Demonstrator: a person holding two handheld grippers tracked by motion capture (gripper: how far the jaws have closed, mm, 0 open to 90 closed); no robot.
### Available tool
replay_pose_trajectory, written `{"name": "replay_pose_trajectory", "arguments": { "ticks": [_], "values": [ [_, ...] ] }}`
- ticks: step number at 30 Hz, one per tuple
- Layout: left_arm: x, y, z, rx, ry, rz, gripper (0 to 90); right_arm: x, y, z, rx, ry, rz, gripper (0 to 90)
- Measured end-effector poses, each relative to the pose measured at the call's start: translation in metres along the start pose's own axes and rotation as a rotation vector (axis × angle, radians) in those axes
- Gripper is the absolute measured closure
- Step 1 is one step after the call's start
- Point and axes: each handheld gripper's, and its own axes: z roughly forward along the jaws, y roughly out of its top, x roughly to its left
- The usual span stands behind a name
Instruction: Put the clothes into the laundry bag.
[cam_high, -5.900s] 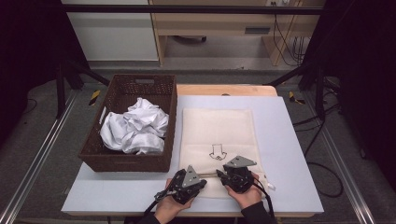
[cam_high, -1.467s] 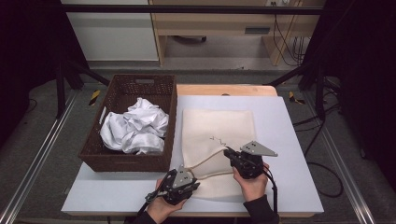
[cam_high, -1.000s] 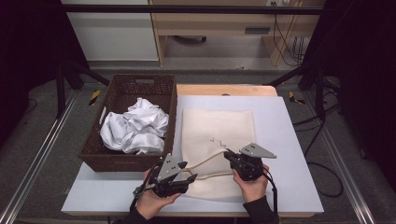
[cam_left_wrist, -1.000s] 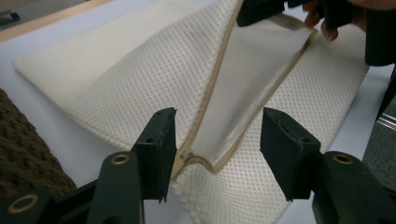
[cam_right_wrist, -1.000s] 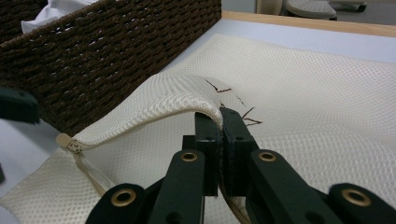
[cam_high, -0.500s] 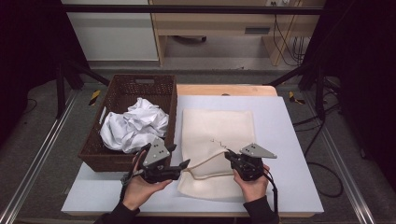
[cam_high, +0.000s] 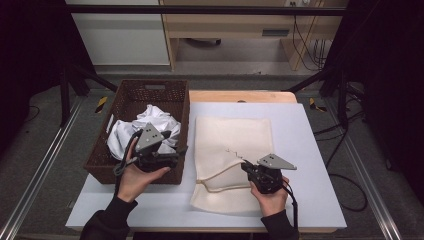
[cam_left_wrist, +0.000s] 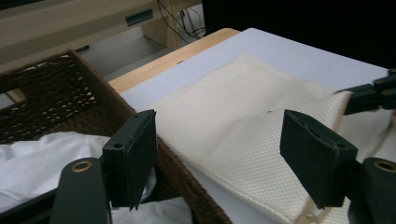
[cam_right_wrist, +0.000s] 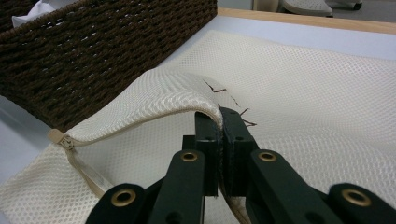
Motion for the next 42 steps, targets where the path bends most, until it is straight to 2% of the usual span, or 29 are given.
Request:
{"name": "replay_pose_trajectory", "arguments": {
  "ticks": [1, 2, 4, 8, 9, 10, 12, 17, 18, 21, 24, 27, 28, 31, 32, 33, 34, 39, 40, 41, 42],
  "values": [
    [0.000, 0.000, 0.000, 0.000, 0.000, 0.000, 26.9, 0.000, 0.000, 0.000, -0.001, 0.000, 0.002, 87.4],
    [0.008, 0.004, 0.001, 0.001, 0.008, -0.005, 26.5, 0.000, 0.000, 0.000, -0.001, 0.000, 0.002, 87.4],
    [0.012, 0.005, 0.002, 0.002, 0.016, -0.003, 25.9, 0.000, 0.000, 0.000, 0.000, 0.001, 0.000, 87.4],
    [0.032, 0.013, 0.005, 0.017, 0.057, 0.008, 24.6, 0.000, 0.000, 0.000, 0.002, 0.002, -0.002, 87.4],
    [0.032, 0.013, 0.005, 0.017, 0.057, 0.008, 24.5, 0.000, 0.000, 0.000, 0.002, 0.002, -0.002, 87.4],
    [0.041, 0.015, 0.007, 0.018, 0.082, 0.020, 24.1, 0.000, 0.000, 0.000, 0.003, 0.001, -0.002, 87.4],
    [0.051, 0.017, 0.009, 0.031, 0.100, 0.020, 23.5, 0.000, 0.000, 0.001, 0.001, 0.000, 0.000, 87.4],
    [0.068, 0.017, 0.013, 0.052, 0.140, 0.013, 22.4, 0.001, 0.000, 0.001, 0.004, 0.001, -0.005, 87.4],
    [0.074, 0.015, 0.015, 0.062, 0.153, 0.000, 21.9, 0.000, -0.001, 0.001, 0.003, 0.000, -0.006, 87.4],
    [0.080, 0.012, 0.018, 0.072, 0.167, -0.001, 21.0, 0.000, -0.001, 0.001, 0.004, 0.000, -0.005, 87.4],
    [0.093, 0.005, 0.025, 0.113, 0.181, 0.005, 20.1, 0.001, -0.001, 0.002, 0.008, -0.001, 0.000, 87.4],
    [0.098, 0.002, 0.028, 0.123, 0.186, 0.018, 19.2, 0.000, -0.001, 0.002, 0.011, -0.001, -0.006, 87.4],
    [0.104, -0.002, 0.032, 0.160, 0.188, 0.013, 18.3, 0.000, -0.002, 0.003, 0.012, -0.001, -0.008, 87.5],
    [0.107, -0.006, 0.035, 0.187, 0.192, 0.018, 16.7, 0.000, -0.002, 0.003, 0.012, 0.000, -0.009, 87.5],
    [0.112, -0.011, 0.040, 0.217, 0.197, 0.043, 15.3, 0.000, -0.002, 0.003, 0.014, 0.000, -0.009, 87.5],
    [0.112, -0.011, 0.040, 0.217, 0.197, 0.043, 14.7, 0.000, -0.002, 0.003, 0.014, 0.000, -0.009, 87.5],
    [0.114, -0.015, 0.044, 0.256, 0.201, 0.037, 13.7, 0.000, -0.002, 0.003, 0.016, 0.000, -0.010, 87.4],
    [0.119, -0.026, 0.052, 0.298, 0.187, 0.037, 9.4, 0.000, -0.002, 0.004, 0.016, 0.000, -0.008, 87.5],
    [0.120, -0.032, 0.055, 0.329, 0.177, 0.026, 8.6, 0.000, -0.002, 0.004, 0.017, 0.000, -0.007, 87.5],
    [0.120, -0.032, 0.055, 0.329, 0.177, 0.026, 8.3, 0.000, -0.002, 0.004, 0.017, 0.000, -0.007, 87.5],
    [0.120, -0.036, 0.057, 0.349, 0.176, 0.029, 7.5, 0.000, -0.002, 0.004, 0.018, 0.000, -0.005, 87.5]
  ]
}}
